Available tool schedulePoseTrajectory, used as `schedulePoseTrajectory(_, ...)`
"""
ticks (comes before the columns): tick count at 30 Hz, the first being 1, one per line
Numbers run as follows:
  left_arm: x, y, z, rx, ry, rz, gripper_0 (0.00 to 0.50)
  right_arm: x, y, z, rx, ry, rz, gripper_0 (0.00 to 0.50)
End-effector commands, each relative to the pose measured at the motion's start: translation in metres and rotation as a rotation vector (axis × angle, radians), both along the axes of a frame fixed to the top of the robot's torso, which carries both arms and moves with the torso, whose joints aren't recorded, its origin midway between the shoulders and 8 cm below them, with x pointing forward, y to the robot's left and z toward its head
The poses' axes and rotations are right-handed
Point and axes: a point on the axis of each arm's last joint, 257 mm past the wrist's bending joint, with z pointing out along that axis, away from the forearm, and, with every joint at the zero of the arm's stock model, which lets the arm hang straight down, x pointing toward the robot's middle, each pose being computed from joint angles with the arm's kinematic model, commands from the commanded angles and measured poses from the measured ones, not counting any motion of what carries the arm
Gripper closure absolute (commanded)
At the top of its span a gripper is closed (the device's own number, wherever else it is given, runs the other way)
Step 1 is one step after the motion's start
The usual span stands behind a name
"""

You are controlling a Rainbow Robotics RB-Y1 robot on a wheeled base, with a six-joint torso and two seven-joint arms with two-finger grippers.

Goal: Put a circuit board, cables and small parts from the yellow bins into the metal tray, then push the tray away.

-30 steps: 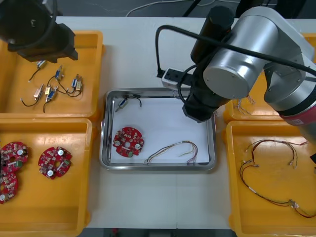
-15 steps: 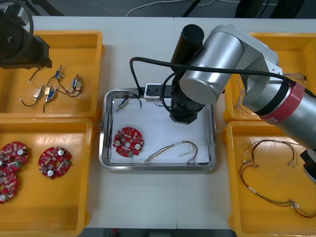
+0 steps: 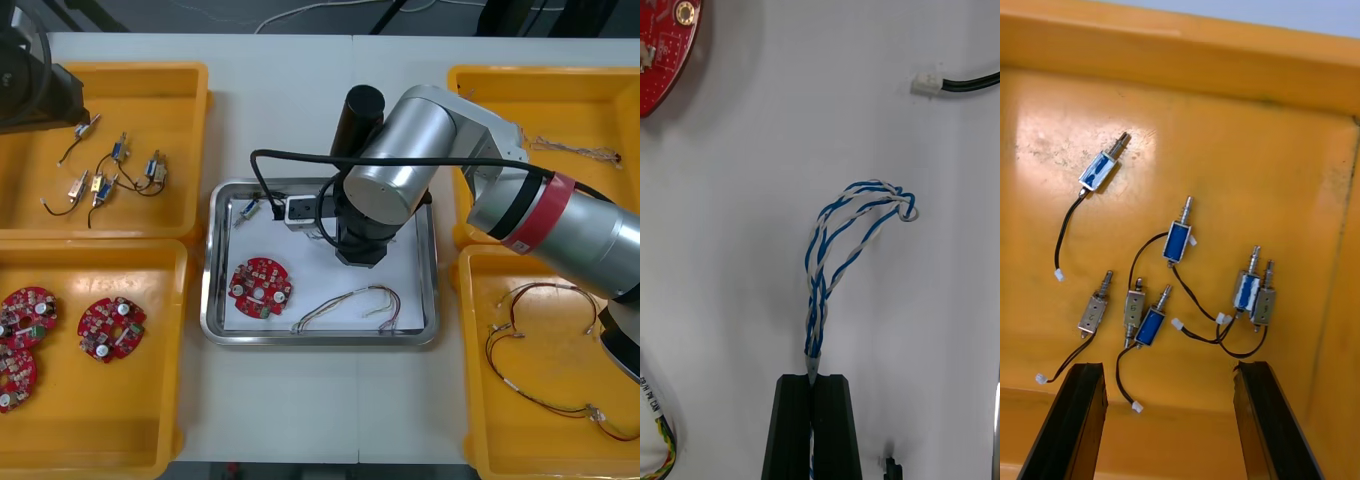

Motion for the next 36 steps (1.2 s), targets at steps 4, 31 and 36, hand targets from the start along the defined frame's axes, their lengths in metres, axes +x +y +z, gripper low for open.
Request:
schedulePoseTrajectory(4,-0.004,0.038,-0.002,0.094,0.027,-0.053,0.000,0.002,0.020,0.018,-0.001,-0.034,0.069,0.267)
schedulePoseTrajectory(31,0.013,0.046,-0.028,0.235,0.043,-0.270,0.000,-0.001,-0.014,0.089,0.074,0.007,-0.109,0.000)
schedulePoseTrajectory(36,0.020,0.054,-0.035,0.242,0.033,-0.294,0.000,-0.007,-0.034,0.109,0.113,0.032,-0.237,0.000)
